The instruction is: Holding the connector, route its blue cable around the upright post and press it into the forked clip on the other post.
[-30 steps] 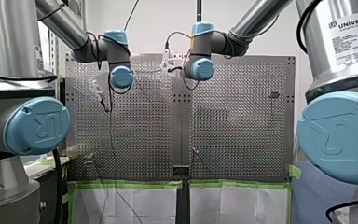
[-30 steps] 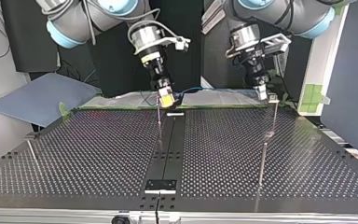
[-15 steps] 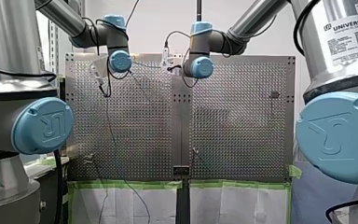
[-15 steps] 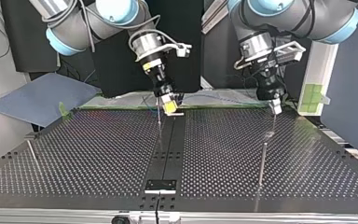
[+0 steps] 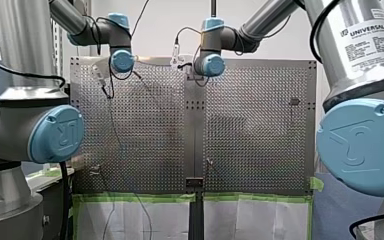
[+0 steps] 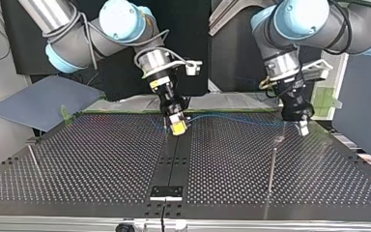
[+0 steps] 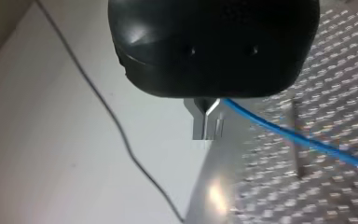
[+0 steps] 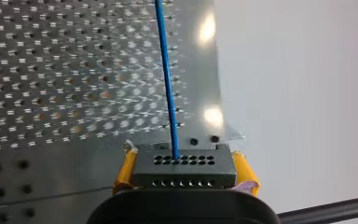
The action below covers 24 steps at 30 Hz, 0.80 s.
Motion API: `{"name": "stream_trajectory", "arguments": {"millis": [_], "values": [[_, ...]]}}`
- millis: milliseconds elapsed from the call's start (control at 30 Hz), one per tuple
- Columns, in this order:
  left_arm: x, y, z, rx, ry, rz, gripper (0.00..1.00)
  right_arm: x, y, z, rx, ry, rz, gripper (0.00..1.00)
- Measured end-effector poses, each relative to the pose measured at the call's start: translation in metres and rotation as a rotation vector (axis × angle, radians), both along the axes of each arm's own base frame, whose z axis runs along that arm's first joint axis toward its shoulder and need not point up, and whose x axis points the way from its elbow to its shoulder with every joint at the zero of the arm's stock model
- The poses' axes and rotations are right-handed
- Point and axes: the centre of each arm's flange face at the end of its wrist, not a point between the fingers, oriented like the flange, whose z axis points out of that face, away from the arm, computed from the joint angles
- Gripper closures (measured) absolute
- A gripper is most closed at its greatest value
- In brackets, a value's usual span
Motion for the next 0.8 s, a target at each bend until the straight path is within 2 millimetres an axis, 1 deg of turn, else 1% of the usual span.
{"name": "stream_trajectory", "arguments": {"millis": [200, 300, 433, 633, 700, 800], "values": [[0.019, 0.017, 0.025, 0.002, -0.050, 0.000, 1.00, 0.003, -0.009, 0.025, -0.023, -0.022, -0.003, 1.00], [0.031, 0.025, 0.031, -0.001, -0.058, -0.002, 1.00, 0.003, -0.013, 0.036, -0.035, -0.032, -0.002, 1.00], [0.047, 0.036, 0.032, 0.008, -0.038, -0.001, 1.00, 0.003, -0.018, 0.047, -0.048, -0.039, 0.003, 1.00], [0.075, 0.055, 0.032, 0.024, -0.012, 0.000, 1.00, -0.001, -0.028, 0.049, -0.052, -0.038, -0.002, 1.00], [0.086, 0.059, 0.033, 0.027, -0.017, -0.006, 1.00, -0.001, -0.031, 0.045, -0.053, -0.034, 0.004, 1.00], [0.099, 0.061, 0.033, 0.031, -0.023, -0.024, 1.00, 0.003, -0.038, 0.036, -0.050, -0.025, 0.018, 1.00]]}}
